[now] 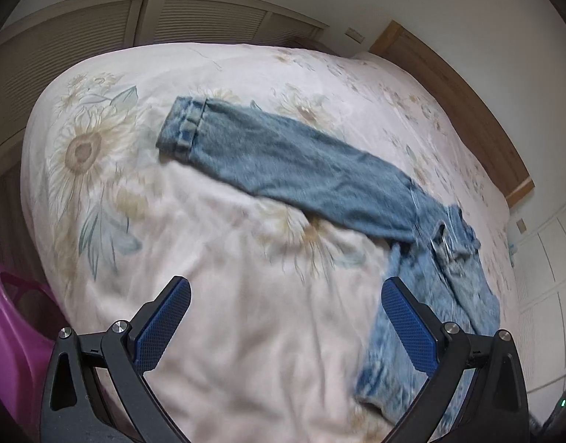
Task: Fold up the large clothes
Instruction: 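Move the left tool to the other sleeve cuff and grasp it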
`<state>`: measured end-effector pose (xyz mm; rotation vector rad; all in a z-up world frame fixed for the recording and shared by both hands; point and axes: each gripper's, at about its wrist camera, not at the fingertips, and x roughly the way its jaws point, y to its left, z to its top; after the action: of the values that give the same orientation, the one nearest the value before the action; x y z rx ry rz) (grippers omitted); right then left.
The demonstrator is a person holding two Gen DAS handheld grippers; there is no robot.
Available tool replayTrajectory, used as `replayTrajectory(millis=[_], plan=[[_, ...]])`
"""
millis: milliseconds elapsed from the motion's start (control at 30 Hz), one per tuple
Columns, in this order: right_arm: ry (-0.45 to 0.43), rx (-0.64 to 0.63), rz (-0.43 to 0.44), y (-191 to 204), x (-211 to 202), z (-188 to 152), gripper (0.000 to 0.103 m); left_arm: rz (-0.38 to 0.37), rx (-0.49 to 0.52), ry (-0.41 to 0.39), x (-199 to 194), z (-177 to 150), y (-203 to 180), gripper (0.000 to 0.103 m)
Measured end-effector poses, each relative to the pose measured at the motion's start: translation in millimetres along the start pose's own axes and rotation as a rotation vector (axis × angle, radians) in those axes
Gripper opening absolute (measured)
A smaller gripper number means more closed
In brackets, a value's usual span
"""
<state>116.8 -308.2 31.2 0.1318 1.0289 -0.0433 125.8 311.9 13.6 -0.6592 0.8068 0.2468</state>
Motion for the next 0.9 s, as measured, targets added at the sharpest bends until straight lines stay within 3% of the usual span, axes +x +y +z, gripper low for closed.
replayTrajectory(millis=[167, 300, 500, 733, 900], plan=[[0.018, -0.012, -0.003, 7, 10, 1, 0.055, -0.004, -0.09, -0.013, 35, 40, 21, 0.1], [0.037, -0.026, -0.026, 9, 19, 1, 0.055, -0.052, -0.201, -0.012, 62, 61, 47, 0.091], [0.07, -0.014, -0.031, 5, 32, 1, 0.055, -0.118, -0.363, -0.019, 89, 68, 89, 0.078], [0.09, -0.009, -0.04, 3, 41, 3, 0.055, -0.201, -0.449, -0.079, 97, 83, 117, 0.054], [0.104, -0.009, -0.03, 5, 48, 2, 0.055, -0.294, -0.527, -0.109, 103, 86, 135, 0.047]])
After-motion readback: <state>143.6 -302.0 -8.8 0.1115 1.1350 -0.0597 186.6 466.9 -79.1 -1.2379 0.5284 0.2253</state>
